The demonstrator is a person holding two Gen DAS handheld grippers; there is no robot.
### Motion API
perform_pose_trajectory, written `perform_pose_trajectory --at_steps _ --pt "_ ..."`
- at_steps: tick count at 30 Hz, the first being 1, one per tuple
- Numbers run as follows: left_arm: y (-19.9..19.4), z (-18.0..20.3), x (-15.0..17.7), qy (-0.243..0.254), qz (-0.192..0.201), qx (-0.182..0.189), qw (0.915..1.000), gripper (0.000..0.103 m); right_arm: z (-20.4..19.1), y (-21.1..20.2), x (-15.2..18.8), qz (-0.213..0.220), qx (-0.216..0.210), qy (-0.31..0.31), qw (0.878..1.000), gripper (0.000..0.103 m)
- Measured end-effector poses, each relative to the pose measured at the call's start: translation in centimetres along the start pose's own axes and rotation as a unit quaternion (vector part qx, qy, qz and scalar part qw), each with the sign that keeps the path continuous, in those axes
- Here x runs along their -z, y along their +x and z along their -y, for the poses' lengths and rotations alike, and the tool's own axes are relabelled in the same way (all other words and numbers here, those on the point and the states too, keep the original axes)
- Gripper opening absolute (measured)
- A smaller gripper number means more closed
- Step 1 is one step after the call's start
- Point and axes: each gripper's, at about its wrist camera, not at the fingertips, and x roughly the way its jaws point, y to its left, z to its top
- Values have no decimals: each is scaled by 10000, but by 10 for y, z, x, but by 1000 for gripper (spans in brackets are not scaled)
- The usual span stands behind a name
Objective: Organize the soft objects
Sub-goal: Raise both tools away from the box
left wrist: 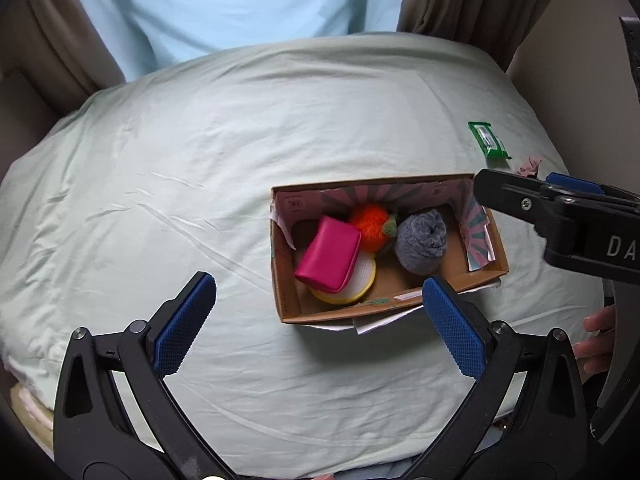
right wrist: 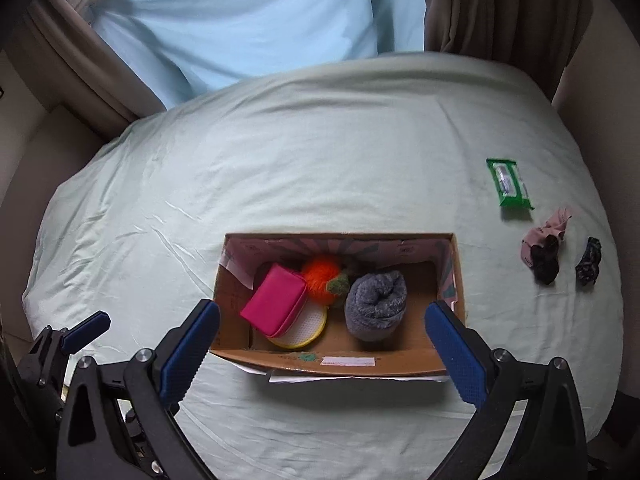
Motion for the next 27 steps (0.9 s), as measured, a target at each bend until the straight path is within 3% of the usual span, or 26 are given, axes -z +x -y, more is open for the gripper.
perform_pose_trajectory --at_steps 7,13,20,27 --pt "-54 -4 5 -137 597 -42 9981 103 5 -66 12 655 280 -335 9969 102" --pt "-102 8 8 -320 1034 -116 9941 103 33 -123 31 1197 306 -30 9923 102" --pt "-154 36 14 -563 1503 -284 9866 103 76 -189 54 1942 567 -25 9793 102" --pt "-174 82 16 -655 1725 -259 9825 103 124 -221 70 2307 867 58 9691 102"
